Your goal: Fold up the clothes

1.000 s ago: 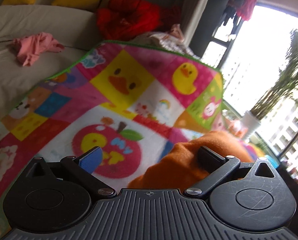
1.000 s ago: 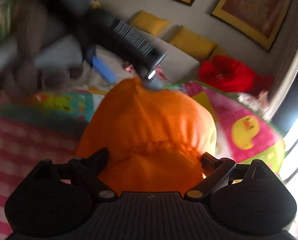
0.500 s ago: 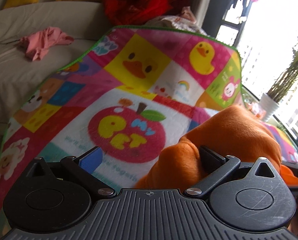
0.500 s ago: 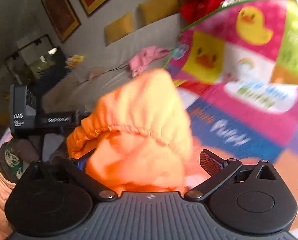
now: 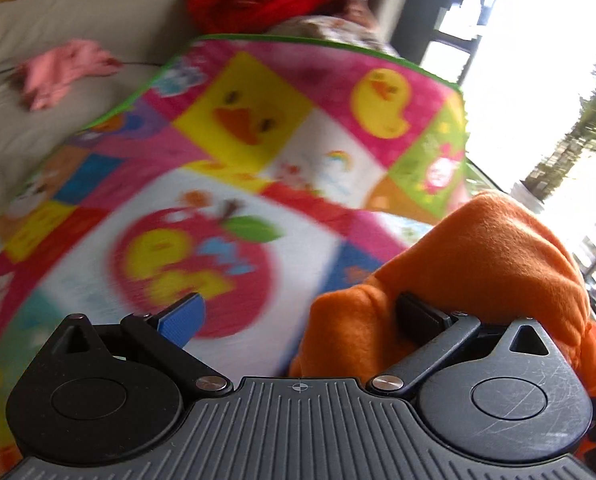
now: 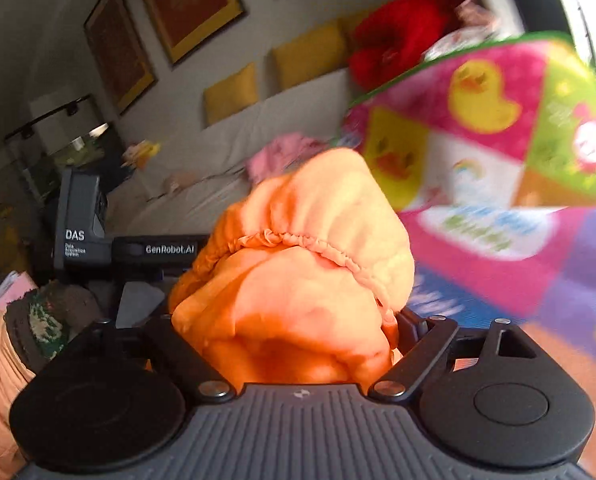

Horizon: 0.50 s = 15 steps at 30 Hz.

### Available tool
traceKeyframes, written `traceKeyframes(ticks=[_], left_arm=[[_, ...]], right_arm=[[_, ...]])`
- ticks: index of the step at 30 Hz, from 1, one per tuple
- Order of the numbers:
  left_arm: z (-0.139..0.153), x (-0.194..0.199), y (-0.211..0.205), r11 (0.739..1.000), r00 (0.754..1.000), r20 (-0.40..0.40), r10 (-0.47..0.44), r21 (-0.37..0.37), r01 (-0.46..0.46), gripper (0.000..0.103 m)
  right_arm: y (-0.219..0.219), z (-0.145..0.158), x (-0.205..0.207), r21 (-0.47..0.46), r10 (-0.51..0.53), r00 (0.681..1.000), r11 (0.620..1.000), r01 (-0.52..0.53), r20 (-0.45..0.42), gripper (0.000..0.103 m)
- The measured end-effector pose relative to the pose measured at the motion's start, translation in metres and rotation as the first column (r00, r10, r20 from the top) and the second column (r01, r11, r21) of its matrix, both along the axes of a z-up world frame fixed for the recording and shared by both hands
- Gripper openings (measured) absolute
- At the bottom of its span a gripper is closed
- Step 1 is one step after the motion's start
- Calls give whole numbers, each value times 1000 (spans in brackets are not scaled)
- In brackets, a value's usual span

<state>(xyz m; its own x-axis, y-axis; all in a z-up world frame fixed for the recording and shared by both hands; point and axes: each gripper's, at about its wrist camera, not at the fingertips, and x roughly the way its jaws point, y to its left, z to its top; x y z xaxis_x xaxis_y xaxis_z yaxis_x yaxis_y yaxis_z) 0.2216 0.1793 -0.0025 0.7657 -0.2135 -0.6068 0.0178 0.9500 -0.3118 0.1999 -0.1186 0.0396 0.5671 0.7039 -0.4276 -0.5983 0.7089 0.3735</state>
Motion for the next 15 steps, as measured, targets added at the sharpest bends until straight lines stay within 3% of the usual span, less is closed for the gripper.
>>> traceKeyframes(ticks=[2,6,8,9,13,15], left_arm=[[7,9,-12,1000,1000,20,-19,-14,20,103],[28,3,-27,999,996,84,-29,-37,32,103],[35,-6,-35,998,993,103,-50,-42,55,103],[36,-10,-39,997,993,102,-64,-42,69,103],[29,-24,-59,987,986,58,-154,-47,157,103],[21,-28,-70,981,981,28,-192,-29,193,103]], right_arm=[[-20,2,-1,-26,-65,998,998,65,8,86],[-29,-5,-13,-203,-212,974,953,224,79,87],[-25,-13,-17,-258,-259,955,922,289,145,99],[-23,-16,-17,-267,-277,946,911,314,165,100],[-36,-20,-7,-165,-376,926,911,378,49,101],[-53,-20,-4,-56,-401,915,915,399,-38,100]])
